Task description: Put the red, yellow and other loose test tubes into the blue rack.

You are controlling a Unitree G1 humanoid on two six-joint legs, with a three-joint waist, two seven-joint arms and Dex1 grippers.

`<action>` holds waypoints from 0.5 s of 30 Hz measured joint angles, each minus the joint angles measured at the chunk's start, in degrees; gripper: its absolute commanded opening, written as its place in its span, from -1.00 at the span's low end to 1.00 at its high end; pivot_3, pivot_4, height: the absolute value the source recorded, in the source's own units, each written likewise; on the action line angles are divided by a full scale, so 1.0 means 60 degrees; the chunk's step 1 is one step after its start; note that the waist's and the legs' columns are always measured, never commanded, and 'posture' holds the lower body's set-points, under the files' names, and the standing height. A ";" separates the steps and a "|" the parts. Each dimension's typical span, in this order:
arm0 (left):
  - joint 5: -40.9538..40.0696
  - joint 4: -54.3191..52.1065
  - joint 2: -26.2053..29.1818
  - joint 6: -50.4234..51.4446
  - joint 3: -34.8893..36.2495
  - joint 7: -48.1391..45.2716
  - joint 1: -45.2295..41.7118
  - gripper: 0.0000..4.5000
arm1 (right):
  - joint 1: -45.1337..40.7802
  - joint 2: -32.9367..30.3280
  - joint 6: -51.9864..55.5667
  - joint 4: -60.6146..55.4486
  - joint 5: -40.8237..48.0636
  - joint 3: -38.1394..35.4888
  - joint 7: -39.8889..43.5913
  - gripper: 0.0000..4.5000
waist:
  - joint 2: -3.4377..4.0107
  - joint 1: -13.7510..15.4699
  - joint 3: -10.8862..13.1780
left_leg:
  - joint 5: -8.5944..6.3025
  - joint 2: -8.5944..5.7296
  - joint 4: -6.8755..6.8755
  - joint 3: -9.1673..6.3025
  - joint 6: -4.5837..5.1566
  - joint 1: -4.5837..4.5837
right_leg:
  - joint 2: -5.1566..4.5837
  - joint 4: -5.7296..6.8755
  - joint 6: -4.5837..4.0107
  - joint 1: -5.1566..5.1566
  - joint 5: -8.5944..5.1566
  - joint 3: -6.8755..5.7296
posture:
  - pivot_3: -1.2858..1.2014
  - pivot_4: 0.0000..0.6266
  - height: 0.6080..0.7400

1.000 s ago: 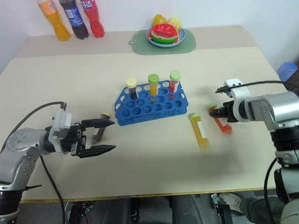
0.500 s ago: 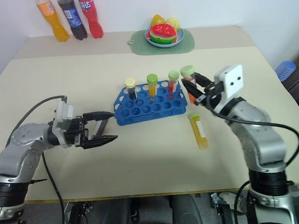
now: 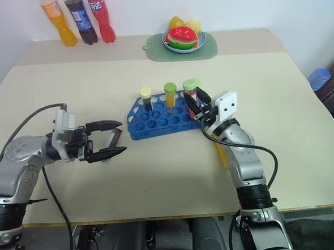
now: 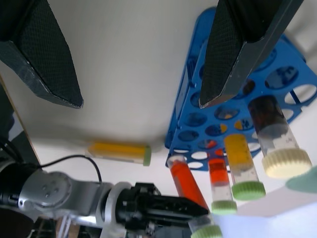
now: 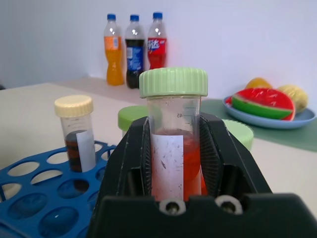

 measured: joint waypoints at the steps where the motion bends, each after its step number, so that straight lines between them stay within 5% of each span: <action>1: -0.0020 -0.0099 -0.0001 0.0004 0.0001 0.0071 0.0056 0.71 | -0.0032 0.0007 -0.0199 0.0165 -0.0018 -0.0004 0.0006 -0.49 | 0.0000 -0.0001 0.0000 | 0.0000 0.0000 0.0000 0.0000 0.0000 0.0007 | 0.0000 0.0001 0.0000 0.0005 0.0000 0.0000 | 0.03 -0.52 1.00; 15: -0.0078 -0.0237 -0.0009 0.0019 0.0003 0.0458 0.0149 0.71 | -0.0173 0.0030 -0.1101 0.0909 -0.0183 -0.0051 0.0026 -0.49 | -0.0001 0.0002 -0.0003 | 0.0000 0.0000 0.0000 0.0002 -0.0001 0.0039 | -0.0001 0.0006 -0.0001 0.0036 0.0000 0.0001 | 0.03 -0.52 1.00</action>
